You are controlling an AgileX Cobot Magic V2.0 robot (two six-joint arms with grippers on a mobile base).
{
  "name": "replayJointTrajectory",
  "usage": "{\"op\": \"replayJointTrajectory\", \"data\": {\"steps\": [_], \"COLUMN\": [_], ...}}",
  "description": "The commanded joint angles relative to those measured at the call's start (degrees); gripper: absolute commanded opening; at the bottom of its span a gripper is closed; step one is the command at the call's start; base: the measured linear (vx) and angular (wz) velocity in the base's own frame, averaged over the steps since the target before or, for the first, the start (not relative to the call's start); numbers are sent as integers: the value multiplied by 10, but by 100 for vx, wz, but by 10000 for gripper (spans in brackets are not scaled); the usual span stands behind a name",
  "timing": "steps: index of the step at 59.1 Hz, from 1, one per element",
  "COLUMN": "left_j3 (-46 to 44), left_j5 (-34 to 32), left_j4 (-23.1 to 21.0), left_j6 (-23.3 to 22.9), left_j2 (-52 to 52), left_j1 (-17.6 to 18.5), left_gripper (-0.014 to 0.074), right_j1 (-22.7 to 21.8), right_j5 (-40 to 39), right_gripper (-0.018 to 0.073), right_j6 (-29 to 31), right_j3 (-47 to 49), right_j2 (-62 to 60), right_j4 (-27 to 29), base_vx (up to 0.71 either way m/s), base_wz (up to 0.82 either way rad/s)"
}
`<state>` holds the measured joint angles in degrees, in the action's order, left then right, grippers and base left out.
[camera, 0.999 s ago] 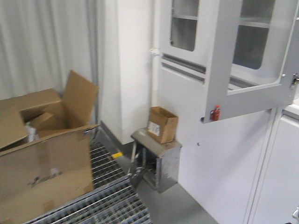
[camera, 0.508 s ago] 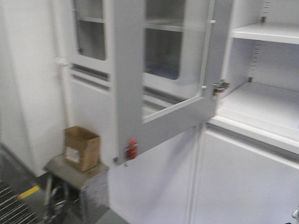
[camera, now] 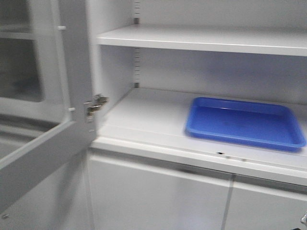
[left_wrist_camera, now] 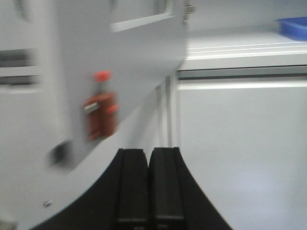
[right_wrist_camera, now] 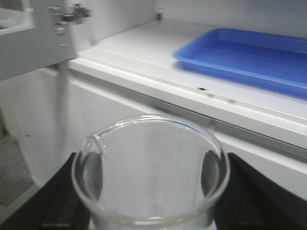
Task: Pick beaker and place in left cabinet
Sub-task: 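Drive to the open cabinet with the blue tray on its shelf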
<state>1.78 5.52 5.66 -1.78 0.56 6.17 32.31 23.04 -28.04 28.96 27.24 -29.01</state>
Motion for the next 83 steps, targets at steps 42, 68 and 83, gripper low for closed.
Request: {"op": "replayJointTrajectory", "data": {"steps": [42,68,83], "left_j3": [8,8,8], "left_j5": [-50,-50,-50], "left_j4": [-2,-2,-2], "left_j6": [-2,-2,-2], "left_j2": [10,10,10], "left_j1": [4,4,4], "left_gripper": [-8,-8,-8], "right_j1": [-2,-2,-2], "right_j5": [-42,-42,-42], "right_gripper": [-4,-4,-4], "right_j6": [3,3,3], "right_j3": [18,18,18], "right_j2": [3,3,3], "right_j4": [-13,-13,-13], "base_vx": [19,18,9], "base_wz": [-32,-5,-5]}}
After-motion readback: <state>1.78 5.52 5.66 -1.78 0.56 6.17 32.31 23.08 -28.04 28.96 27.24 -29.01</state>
